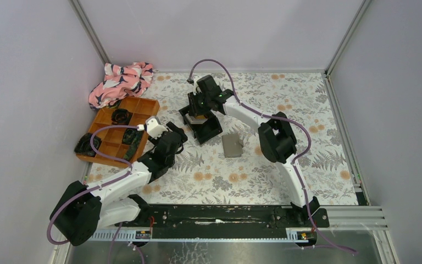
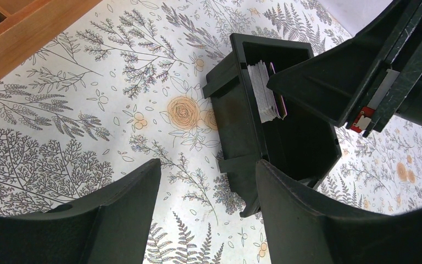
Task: Put the credit cards into the card holder
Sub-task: Pick up the credit card from the storage box.
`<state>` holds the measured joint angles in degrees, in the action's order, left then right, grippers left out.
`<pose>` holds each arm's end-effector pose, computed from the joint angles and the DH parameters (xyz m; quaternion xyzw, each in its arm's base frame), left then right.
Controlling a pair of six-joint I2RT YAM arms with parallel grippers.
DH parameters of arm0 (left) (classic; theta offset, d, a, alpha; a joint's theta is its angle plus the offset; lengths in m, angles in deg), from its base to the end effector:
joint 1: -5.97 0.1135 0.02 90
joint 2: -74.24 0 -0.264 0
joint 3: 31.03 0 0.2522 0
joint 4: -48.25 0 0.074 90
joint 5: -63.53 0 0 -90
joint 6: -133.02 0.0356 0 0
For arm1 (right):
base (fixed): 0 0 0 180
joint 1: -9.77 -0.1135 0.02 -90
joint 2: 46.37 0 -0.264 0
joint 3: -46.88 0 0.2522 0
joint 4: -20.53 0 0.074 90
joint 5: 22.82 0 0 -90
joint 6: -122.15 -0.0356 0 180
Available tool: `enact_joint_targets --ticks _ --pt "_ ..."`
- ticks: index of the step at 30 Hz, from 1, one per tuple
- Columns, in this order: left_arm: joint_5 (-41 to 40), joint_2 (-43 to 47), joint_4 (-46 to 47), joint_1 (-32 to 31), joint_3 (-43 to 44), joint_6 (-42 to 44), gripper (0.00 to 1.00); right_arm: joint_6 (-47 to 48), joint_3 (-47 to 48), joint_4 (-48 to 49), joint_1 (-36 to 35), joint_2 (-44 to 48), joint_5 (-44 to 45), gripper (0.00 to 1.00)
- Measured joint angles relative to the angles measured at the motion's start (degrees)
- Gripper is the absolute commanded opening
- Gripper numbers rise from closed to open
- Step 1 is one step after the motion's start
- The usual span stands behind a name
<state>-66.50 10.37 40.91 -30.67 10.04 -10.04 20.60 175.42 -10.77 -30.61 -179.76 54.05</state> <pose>0.1932 -0.1152 0.2019 -0.2853 0.7816 -0.1203 0.5416 0.4064 0.3563 0.2199 -0.2706 0.8450 0.2886 0.3598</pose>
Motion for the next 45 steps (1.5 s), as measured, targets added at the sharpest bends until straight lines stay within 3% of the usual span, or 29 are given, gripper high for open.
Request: enact_joint_targets --ticks 11,18,35,45 --pt "0.0 0.6 -0.3 0.0 0.0 0.0 0.71 0.3 -1.6 0.0 -0.1 2.7 1.7 0.19" --pt "0.0 0.9 -0.5 0.0 0.0 0.1 0.71 2.8 -2.2 -0.9 -0.6 4.9 6.8 0.0" --pt "2.9 -2.7 -0.9 1.1 7.1 4.8 0.75 8.4 -12.4 -0.8 -1.7 13.1 18.7 0.0" --pt "14.4 0.0 1.8 1.8 10.0 14.2 0.8 7.6 -28.1 0.3 -2.6 34.7 18.5 0.0"
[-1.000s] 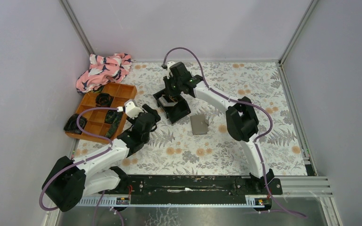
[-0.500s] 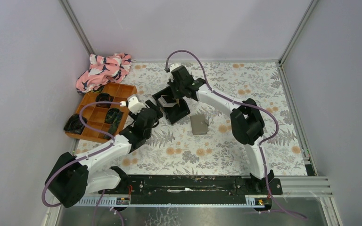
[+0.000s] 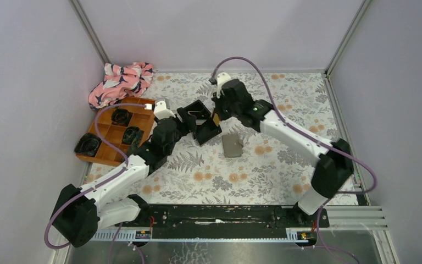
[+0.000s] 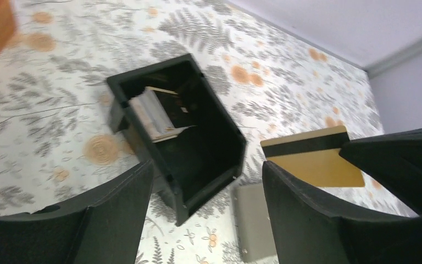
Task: Put the credit cards into the card holder
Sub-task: Pick up the credit card from the storage box.
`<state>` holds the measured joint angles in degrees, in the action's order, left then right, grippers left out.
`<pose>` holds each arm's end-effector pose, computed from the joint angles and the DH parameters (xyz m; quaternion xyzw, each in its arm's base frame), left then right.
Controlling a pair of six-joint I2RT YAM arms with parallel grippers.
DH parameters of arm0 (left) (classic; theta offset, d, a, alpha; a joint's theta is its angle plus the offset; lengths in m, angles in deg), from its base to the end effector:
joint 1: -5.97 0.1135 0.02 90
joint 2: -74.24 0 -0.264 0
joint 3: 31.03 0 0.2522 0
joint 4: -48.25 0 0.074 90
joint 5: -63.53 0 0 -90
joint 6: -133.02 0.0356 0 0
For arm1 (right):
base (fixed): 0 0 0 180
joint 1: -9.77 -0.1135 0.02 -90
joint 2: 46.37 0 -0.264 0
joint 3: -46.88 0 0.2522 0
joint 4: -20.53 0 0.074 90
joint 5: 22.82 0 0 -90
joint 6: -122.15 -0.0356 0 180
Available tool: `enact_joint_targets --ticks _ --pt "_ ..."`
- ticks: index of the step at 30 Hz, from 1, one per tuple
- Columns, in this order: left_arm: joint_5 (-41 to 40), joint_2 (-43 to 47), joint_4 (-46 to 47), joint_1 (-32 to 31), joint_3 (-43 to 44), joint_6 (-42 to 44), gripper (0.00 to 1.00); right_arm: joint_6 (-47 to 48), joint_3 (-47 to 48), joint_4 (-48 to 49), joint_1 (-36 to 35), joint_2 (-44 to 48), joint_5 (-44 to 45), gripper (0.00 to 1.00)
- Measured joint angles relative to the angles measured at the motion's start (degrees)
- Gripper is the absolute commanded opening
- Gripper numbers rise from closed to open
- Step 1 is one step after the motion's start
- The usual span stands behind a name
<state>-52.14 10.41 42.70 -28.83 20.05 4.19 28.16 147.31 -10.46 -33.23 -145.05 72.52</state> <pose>0.2143 -0.1302 0.2615 -0.1578 0.7852 -0.1980 0.5651 0.3002 0.2754 0.3287 -0.2655 0.8202 0.1645 0.4793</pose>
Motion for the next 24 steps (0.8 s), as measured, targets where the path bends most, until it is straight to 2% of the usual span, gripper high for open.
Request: enact_joint_targets --ticks 3,11,18,24 --pt "5.4 0.9 3.7 0.0 -1.5 2.7 0.8 -1.5 -6.7 0.3 0.0 8.5 -2.1 0.0" --pt "29.0 -3.1 13.7 0.1 -3.9 9.7 0.81 -5.7 -22.2 0.2 -0.1 25.8 -8.1 0.0" --pt "46.3 -9.3 15.8 0.1 -3.2 13.4 0.81 -8.6 -28.0 -0.4 0.3 33.9 -11.8 0.0" --pt "55.2 -10.3 16.2 0.1 -2.0 15.9 0.79 -10.0 -30.0 -0.2 1.7 36.3 -14.8 0.0"
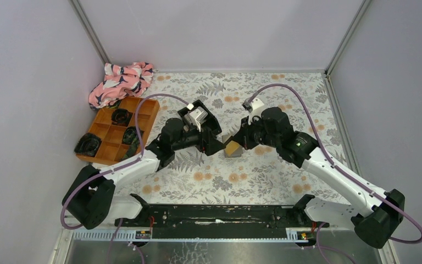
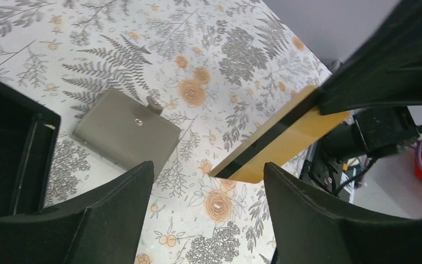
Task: Put the credit cards into the card holder
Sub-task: Pick up the credit card from the storage box.
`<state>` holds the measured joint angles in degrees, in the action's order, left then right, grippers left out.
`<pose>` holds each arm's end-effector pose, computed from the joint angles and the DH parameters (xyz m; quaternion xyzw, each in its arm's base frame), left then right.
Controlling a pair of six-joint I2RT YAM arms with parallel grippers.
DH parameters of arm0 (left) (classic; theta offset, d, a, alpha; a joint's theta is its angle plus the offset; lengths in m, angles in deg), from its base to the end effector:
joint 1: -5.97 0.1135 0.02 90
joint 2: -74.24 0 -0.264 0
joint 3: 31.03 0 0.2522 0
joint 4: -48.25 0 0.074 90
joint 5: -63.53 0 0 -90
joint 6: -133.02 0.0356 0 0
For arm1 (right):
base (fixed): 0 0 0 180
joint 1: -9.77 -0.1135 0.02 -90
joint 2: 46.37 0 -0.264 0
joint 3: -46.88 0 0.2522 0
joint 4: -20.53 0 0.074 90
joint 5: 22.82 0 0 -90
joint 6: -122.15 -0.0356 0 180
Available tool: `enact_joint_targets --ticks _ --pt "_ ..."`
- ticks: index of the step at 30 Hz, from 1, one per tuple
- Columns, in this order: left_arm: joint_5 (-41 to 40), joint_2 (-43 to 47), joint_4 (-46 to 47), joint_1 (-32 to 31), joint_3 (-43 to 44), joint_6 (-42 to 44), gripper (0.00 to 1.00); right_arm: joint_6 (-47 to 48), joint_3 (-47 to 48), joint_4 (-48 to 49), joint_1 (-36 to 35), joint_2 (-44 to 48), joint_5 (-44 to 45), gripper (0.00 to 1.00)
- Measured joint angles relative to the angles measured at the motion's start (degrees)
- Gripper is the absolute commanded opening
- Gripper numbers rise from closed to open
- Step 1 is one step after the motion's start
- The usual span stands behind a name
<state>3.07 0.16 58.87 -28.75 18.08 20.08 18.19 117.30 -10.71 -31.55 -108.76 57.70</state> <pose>0.2184 -0.1727 0.2349 0.2339 0.7437 -0.4624 0.4224 0.1821 0.1679 0.3397 -0.2410 0.7977 0.3156 0.4539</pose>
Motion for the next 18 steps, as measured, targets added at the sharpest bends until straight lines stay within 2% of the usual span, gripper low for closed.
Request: enact_joint_targets --ticks 15,18 --pt "13.7 -5.9 1.7 0.0 3.2 2.2 0.68 -1.5 -3.0 1.9 4.0 -2.0 -8.7 0.0" --pt "15.0 -6.3 1.8 0.0 3.5 2.2 0.62 -1.8 -3.0 3.0 4.5 -3.1 -10.4 0.0"
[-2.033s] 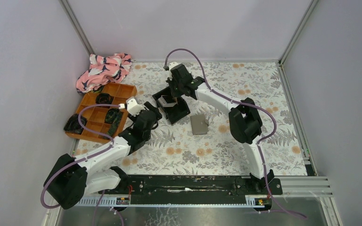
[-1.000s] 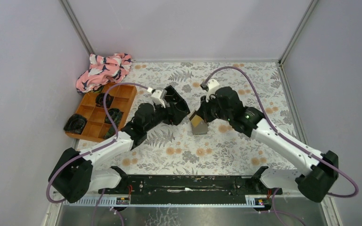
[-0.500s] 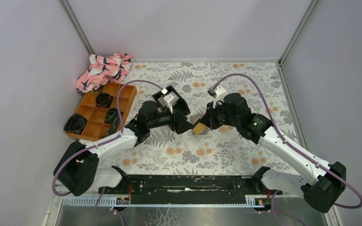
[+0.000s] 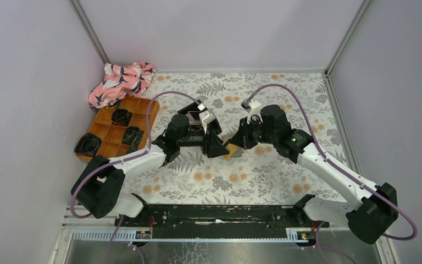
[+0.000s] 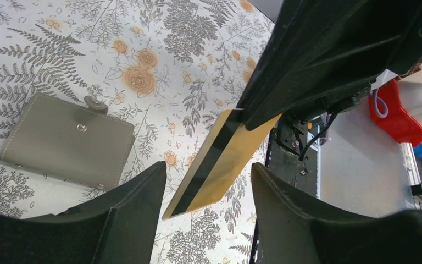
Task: Put the credit cards into the card holder
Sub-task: Pick up the credit card from the storage box.
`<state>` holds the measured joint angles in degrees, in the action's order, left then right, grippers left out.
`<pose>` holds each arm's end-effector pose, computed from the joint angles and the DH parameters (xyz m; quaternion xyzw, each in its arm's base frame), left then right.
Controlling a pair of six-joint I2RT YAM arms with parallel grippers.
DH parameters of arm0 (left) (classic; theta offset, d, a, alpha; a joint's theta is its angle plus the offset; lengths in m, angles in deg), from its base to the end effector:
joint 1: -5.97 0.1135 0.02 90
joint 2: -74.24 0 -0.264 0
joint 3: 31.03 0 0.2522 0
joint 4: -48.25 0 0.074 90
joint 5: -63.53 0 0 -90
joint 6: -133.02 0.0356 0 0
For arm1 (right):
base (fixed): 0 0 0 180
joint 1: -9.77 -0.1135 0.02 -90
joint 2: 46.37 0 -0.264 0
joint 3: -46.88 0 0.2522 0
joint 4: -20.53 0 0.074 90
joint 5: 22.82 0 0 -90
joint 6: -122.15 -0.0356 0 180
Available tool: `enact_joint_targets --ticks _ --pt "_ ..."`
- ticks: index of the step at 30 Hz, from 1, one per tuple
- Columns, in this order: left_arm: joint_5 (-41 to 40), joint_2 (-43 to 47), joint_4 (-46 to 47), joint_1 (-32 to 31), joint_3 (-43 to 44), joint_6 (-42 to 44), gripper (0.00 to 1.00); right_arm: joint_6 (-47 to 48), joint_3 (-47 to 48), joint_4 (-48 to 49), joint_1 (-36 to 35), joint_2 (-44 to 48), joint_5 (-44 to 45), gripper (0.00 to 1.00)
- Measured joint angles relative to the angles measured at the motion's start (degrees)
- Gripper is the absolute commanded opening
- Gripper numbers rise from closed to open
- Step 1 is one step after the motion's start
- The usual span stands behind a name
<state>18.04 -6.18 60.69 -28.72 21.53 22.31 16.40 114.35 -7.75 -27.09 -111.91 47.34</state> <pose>0.2282 -0.1883 0.2295 0.3174 0.7029 -0.5274 0.3564 0.2000 0.1651 0.3146 -0.2426 0.8062 0.3614 0.4008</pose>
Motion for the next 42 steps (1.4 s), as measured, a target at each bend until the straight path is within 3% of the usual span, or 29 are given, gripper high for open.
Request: enact_joint_targets --ticks 14,18,20,21,23,26,32,42 --pt "5.1 -4.3 0.0 0.7 3.7 0.4 0.27 -1.9 -1.9 3.6 4.9 -3.1 -7.7 0.0" --pt "6.1 -5.3 0.2 0.9 4.5 -0.2 0.11 -2.3 -2.0 3.7 6.6 -3.4 -9.6 0.0" --pt "6.7 -5.9 0.3 1.2 4.8 -0.5 0.02 -2.2 -2.0 3.9 7.3 -3.9 -10.3 0.12" --pt "6.8 -6.1 0.3 1.4 4.9 -0.8 0.0 -2.2 -2.0 4.1 7.6 -4.2 -10.5 0.24" --pt "7.1 -6.6 0.5 1.6 5.1 -1.4 0.0 -2.1 -2.0 4.4 8.1 -4.9 -10.6 0.44" --pt "7.2 -7.5 0.9 1.7 5.3 -2.1 0.0 -2.2 -2.0 5.0 8.6 -5.0 -8.4 0.55" --pt "4.3 -9.3 6.2 1.7 3.5 -7.6 0.0 -2.8 -6.4 10.4 8.8 -0.2 -0.9 0.59" --pt "-13.7 -11.6 29.3 1.7 -9.7 -26.7 0.0 -9.3 -20.1 22.2 8.8 5.9 4.5 0.55"
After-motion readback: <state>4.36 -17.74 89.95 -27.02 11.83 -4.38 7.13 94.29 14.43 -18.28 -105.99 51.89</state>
